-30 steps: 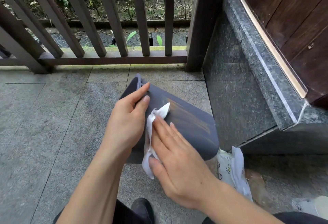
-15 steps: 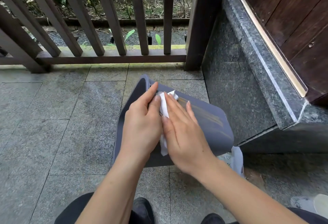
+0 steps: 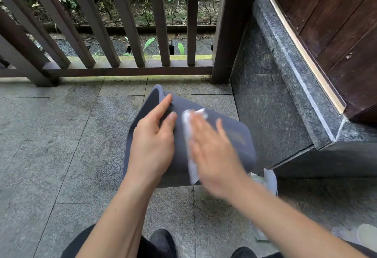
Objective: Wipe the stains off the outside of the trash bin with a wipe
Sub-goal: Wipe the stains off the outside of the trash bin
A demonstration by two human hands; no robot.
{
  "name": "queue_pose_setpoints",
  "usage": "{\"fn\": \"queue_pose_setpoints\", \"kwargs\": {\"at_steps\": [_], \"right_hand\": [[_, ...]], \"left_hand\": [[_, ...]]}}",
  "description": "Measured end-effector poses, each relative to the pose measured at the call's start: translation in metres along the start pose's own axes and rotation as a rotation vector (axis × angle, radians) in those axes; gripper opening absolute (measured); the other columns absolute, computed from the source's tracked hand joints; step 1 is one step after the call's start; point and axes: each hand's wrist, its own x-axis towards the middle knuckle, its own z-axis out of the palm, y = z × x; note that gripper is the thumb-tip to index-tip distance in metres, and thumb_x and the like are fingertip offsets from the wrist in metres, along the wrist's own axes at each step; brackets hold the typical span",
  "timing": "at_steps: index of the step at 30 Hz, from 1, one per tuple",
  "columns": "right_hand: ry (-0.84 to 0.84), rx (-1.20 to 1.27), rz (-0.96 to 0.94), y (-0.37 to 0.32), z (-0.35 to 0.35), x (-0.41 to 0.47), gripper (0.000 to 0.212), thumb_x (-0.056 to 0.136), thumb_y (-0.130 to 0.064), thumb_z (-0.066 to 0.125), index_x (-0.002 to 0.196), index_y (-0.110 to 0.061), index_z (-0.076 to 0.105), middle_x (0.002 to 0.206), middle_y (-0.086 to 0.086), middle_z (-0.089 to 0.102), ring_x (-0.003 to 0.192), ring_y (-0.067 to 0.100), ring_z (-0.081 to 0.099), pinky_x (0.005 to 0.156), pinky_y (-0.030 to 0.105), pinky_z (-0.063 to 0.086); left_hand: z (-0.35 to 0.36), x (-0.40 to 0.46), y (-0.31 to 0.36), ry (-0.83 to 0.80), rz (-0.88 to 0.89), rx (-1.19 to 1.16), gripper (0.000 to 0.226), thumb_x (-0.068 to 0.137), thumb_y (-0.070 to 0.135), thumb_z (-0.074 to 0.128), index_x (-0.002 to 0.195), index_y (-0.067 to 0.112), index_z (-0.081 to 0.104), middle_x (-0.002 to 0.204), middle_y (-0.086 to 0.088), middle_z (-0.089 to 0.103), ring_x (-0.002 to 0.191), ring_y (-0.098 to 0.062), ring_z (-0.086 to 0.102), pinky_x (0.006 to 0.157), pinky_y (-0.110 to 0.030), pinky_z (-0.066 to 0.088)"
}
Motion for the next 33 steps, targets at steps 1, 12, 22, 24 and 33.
{"fn": "queue_pose_setpoints", "kwargs": {"at_steps": [1,12,22,24,33], "right_hand": [[0.002,0.005,-0.114,-0.017,0.006,-0.007,0.056,0.103,-0.027,0.026,0.157,-0.013,0.018,0.164,0.003,0.021,0.152,0.014,0.012,0.122,0.051,0.007],[0.043,-0.016,-0.119,-0.024,0.006,-0.011,0.055,0.102,-0.022,0.03,0.154,-0.004,0.022,0.162,0.011,0.026,0.151,0.021,0.019,0.121,0.053,0.011],[0.048,0.018,0.333,0.028,-0.01,0.015,0.052,0.105,-0.022,0.024,0.156,-0.01,0.022,0.163,0.003,0.024,0.152,0.012,0.014,0.123,0.046,-0.002],[0.066,0.084,0.095,-0.009,0.004,0.006,0.055,0.104,-0.028,0.024,0.157,-0.012,0.02,0.163,0.002,0.024,0.152,0.009,0.011,0.123,0.044,0.002],[0.074,0.084,0.421,0.061,-0.004,0.002,0.05,0.106,-0.026,0.022,0.154,-0.017,0.029,0.161,-0.001,0.03,0.151,0.013,0.016,0.123,0.047,-0.001]], "left_hand": [[-0.003,0.002,-0.001,0.017,-0.007,-0.017,0.041,0.101,0.019,0.059,0.141,0.027,0.06,0.125,0.016,0.07,0.103,0.009,0.062,0.097,-0.024,0.052],[-0.01,0.006,-0.005,0.012,0.013,-0.1,0.041,0.102,0.02,0.058,0.141,0.029,0.06,0.134,-0.003,0.067,0.093,0.016,0.052,0.087,-0.018,0.05],[0.011,0.004,-0.002,0.0,0.02,-0.06,0.033,0.093,0.032,0.057,0.123,0.033,0.07,0.089,0.018,0.07,0.07,0.0,0.055,0.073,-0.031,0.044],[0.012,0.006,-0.004,-0.004,0.014,-0.049,0.027,0.096,0.027,0.057,0.118,0.036,0.07,0.083,0.02,0.071,0.066,0.002,0.058,0.069,-0.027,0.045],[-0.003,0.007,-0.004,-0.01,0.02,-0.07,0.034,0.103,0.018,0.054,0.113,0.043,0.074,0.059,0.017,0.051,0.05,-0.006,0.037,0.046,-0.012,0.03]]}}
